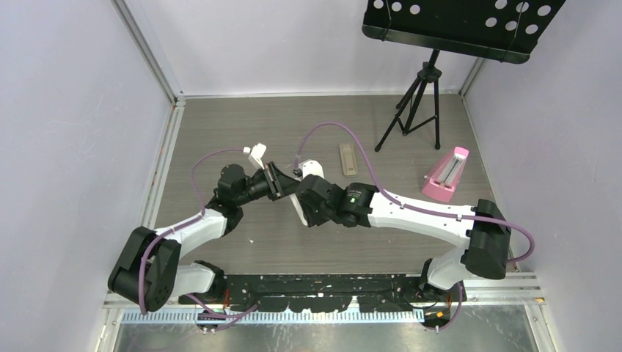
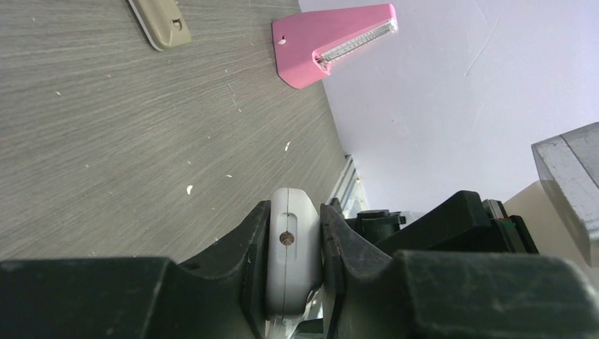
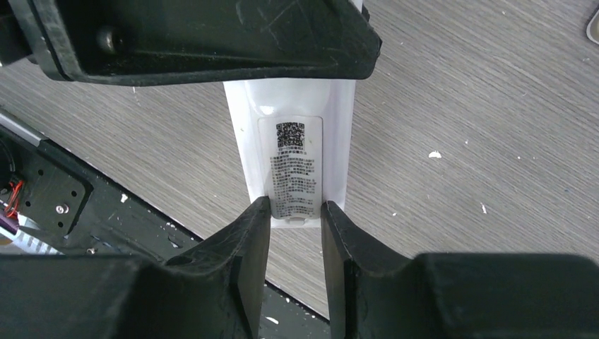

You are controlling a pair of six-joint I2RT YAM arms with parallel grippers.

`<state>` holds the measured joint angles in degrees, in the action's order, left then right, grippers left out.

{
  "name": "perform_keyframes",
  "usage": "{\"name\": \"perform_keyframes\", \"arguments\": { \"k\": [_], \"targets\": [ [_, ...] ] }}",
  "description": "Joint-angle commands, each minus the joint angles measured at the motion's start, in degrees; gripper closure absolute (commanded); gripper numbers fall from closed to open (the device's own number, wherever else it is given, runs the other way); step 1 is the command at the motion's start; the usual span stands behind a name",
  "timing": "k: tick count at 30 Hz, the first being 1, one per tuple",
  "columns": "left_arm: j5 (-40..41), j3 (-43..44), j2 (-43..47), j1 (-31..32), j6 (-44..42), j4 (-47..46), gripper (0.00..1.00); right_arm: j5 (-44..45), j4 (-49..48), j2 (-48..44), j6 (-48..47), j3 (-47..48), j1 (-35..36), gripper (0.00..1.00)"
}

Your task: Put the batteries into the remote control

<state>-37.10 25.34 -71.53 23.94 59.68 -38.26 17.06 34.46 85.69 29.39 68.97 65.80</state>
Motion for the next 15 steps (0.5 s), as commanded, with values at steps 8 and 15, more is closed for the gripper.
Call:
{"name": "perform_keyframes", "arguments": {
  "k": [8,15],
  "targets": [
    [-4.2,2.8,1.4,0.9,9.8,-3.2,1.00,-1.3,1.8,1.4,2.3,2.0,-0.5,0.41],
    [-3.5,3.3,1.4,0.8,8.7,-1.4,1.00,-1.4,-2.3,-5.0,3.0,-1.5,-0.5,0.27]
  ]
}}
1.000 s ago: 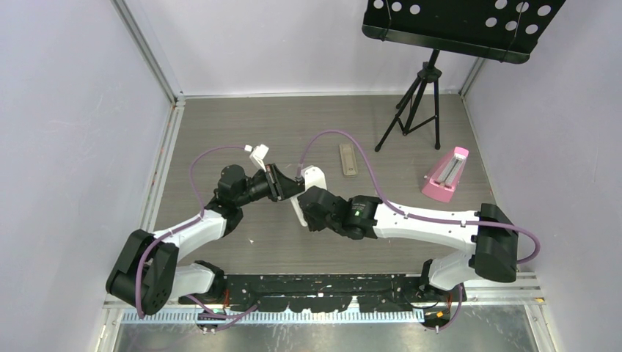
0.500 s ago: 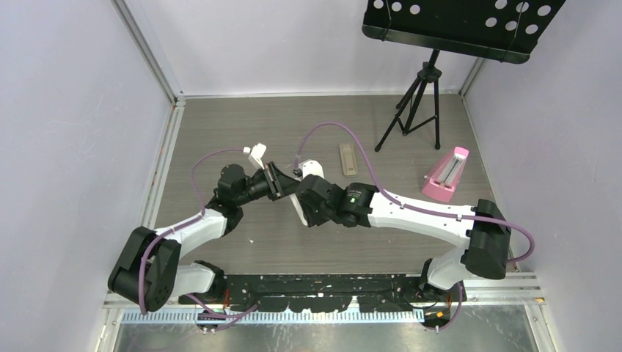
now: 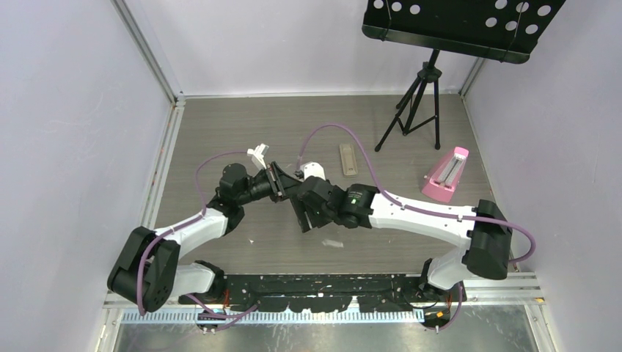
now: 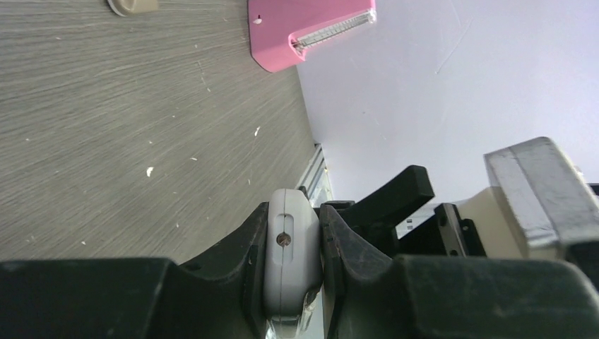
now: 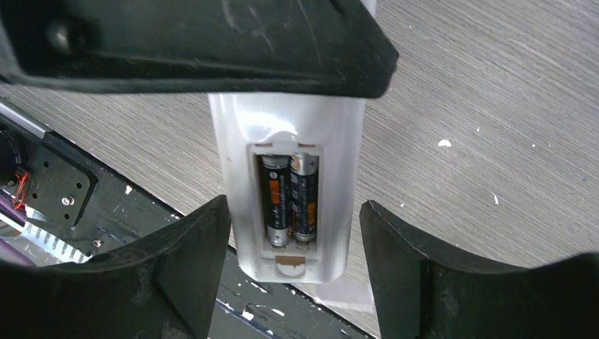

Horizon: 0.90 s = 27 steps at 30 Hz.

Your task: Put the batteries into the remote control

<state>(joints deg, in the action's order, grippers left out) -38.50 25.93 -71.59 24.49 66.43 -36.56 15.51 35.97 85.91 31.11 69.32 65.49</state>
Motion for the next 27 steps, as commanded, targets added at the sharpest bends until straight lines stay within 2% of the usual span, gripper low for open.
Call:
{"name": "perform_keyframes", "arguments": {
  "k": [1,6,12,16,19,21,23,25,27],
  "targets": [
    [-2.0,2.8,1.5,0.2,2.0,-2.8,1.00,0.0,-4.4,-6.3,1.7,-2.5,-0.3,0.27],
    [0.1,3.1,1.5,0.1,0.7,0.0,1.00,3.5,-4.7,-8.5,4.5,-4.0,-0.6,0.27],
    [8.1,3.1,1.1,0.1,-10.6,10.4,1.00,8.9,-4.1,-12.7,8.2,-7.6,-1.1,0.26],
    [11.2,1.3,0.0,0.1,-13.5,10.7,1.00,12.8,2.1,-14.7,12.8,-10.7,-1.8,0.26],
    [11.2,0.0,-1.4,0.1,-12.7,8.1,1.00,11.7,6.4,-13.8,15.1,-14.2,-2.0,0.28],
    [10.7,-0.9,-2.6,0.1,-11.6,5.0,1.00,10.2,9.6,-11.8,16.5,-16.0,-2.0,0.31],
    [10.5,-2.0,-3.2,0.1,-10.7,2.6,1.00,8.2,11.4,-9.9,18.2,-18.4,-1.8,0.40],
    [10.6,-3.0,-3.6,0.1,-9.4,1.0,1.00,5.6,11.1,-8.8,19.5,-21.3,-1.2,0.47],
    [11.1,-4.4,-4.0,0.3,-7.9,-1.0,1.00,2.5,9.4,-9.1,20.4,-23.6,-0.2,0.50]
  ]
}}
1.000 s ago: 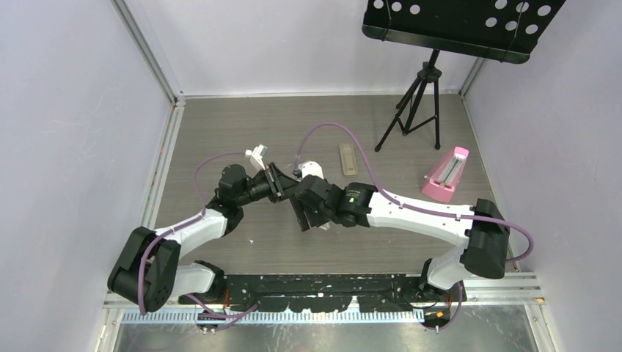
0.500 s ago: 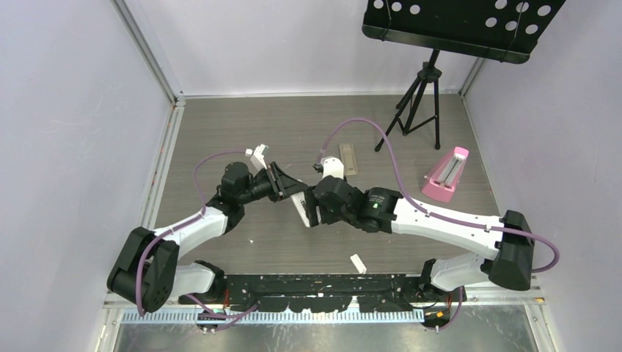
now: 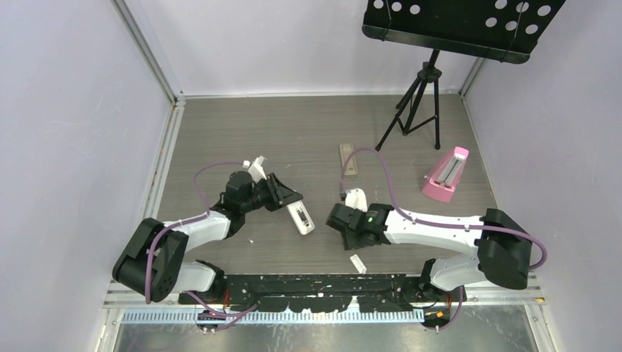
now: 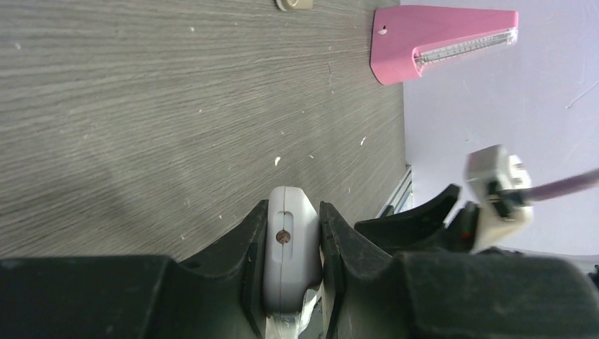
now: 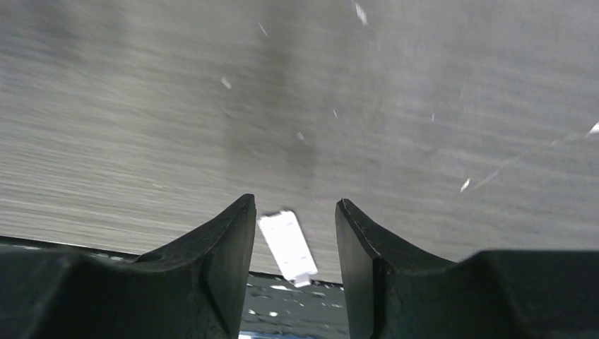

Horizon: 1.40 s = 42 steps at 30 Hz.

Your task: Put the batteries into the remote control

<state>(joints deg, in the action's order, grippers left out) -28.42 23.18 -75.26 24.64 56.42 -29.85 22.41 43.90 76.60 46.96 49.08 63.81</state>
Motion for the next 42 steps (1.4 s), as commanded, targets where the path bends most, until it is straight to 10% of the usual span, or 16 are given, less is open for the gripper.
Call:
{"name": "perform_keyframes", "arguments": {
  "k": [1,17,31,42],
  "targets": [
    [1.7,-2.2,-0.5,0.4,2.9,-8.7,1.00,-5.8,0.5,-0.3,4.8,-4.4,1.9,0.50],
    [37.9,-7.6,-4.2,11.8,12.6,-16.4,1.00,-8.1,-1.9,5.0,4.0,-7.0,7.2,0.46],
    [42.5,-10.0,-5.4,12.0,13.8,-15.8,0.56,-3.5,-1.4,7.7,6.1,-8.7,7.4,0.63],
    [49.8,-5.2,8.5,12.6,10.6,16.9,0.22,-2.0,-1.1,4.2,7.4,-7.1,7.4,0.44]
  ]
}}
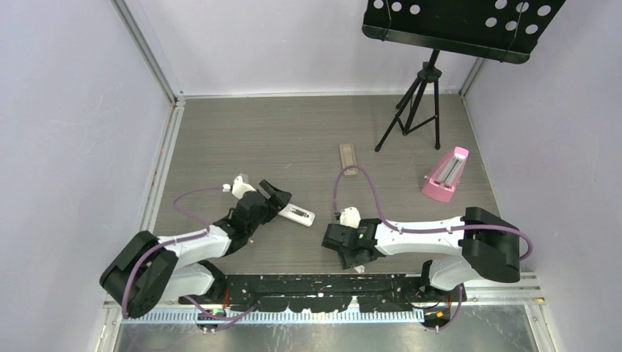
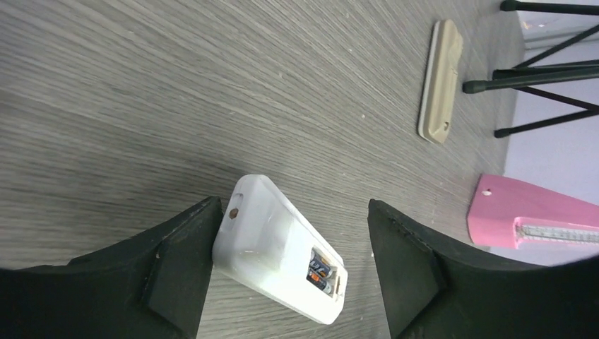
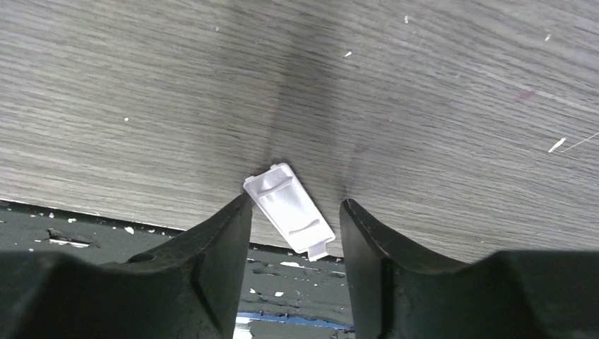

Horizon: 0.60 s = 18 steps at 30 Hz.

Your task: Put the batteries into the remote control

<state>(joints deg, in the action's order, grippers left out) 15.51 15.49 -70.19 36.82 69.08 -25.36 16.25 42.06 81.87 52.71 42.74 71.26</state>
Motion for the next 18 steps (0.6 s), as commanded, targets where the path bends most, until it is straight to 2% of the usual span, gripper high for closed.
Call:
{"name": "perform_keyframes", "arguments": {
  "k": [1,4,10,13,18],
  "targets": [
    [6.2,2.8,3.8,0.4,-2.1,14.3,0.21,3.9,1.1,-1.3,1.8,-0.6,-0.1,0.42],
    [7.1,4.3,4.6,0.4,-2.7,20.5,0.17,3.7,3.0,-1.8,2.2,-0.2,-0.1,0.37],
    [8.9,5.6,6.7,0.4,-5.4,28.9,0.12,0.8,4.2,-4.3,1.5,-1.5,-0.1,0.36],
    [8.9,5.4,9.4,0.4,-8.3,30.0,0.12,-2.4,3.3,-5.3,0.6,-2.6,-0.1,0.40],
    [5.4,6.8,13.6,0.4,-14.0,30.4,0.12,-4.7,2.1,-4.5,-0.5,-3.4,-0.1,0.55]
  ]
}}
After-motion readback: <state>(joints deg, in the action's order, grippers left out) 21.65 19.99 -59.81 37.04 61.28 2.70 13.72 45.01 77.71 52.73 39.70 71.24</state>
